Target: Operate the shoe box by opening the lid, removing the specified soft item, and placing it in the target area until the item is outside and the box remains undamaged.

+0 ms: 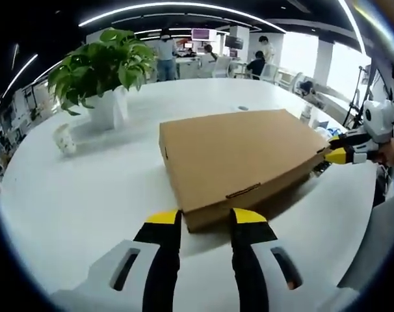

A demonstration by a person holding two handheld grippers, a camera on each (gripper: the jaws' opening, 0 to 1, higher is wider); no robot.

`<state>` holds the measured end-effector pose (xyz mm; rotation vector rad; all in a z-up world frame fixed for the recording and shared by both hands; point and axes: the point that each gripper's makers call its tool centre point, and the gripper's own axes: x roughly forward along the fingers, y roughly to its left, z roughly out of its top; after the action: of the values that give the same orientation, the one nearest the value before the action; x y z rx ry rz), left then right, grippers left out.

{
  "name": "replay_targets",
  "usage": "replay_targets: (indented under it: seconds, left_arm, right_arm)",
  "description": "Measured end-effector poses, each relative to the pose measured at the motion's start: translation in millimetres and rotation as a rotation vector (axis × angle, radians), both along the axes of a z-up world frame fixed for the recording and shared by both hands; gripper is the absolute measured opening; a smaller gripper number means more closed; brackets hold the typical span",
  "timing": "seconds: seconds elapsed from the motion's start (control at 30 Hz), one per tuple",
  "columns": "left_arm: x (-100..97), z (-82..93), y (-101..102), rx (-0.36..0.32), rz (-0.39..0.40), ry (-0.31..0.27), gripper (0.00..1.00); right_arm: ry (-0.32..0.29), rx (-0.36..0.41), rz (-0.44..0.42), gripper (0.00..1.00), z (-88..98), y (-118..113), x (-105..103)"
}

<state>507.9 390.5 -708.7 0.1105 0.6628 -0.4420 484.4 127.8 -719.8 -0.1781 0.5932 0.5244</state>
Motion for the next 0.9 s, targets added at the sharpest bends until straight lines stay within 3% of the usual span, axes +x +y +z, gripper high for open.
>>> replay_targets:
  seconds: [0.23, 0.5, 0.7, 0.9]
  left_arm:
    - [-12.6, 7.0, -5, 0.002, -0.003, -0.016, 0.37]
    - [-29.7, 30.5, -16, -0.033, -0.004, -0.070, 0.42]
    - [-47.8, 53.1, -31, -0.070, -0.031, -0.139, 0.49]
    - [-70.9, 60.4, -47, -0.109, -0.055, -0.167, 0.58]
  right_arm:
    - [-0.033, 0.036, -0.012, 0.34, 16.2, -8, -9]
    - [-0.082, 0.045, -0.010, 0.49, 35.3, -26, -27]
    - [-0.111, 0.043, -0.023, 0.62, 47.9, -48, -45]
    - [-0.156, 0.011, -0.029, 0.73, 57.2, -73, -69]
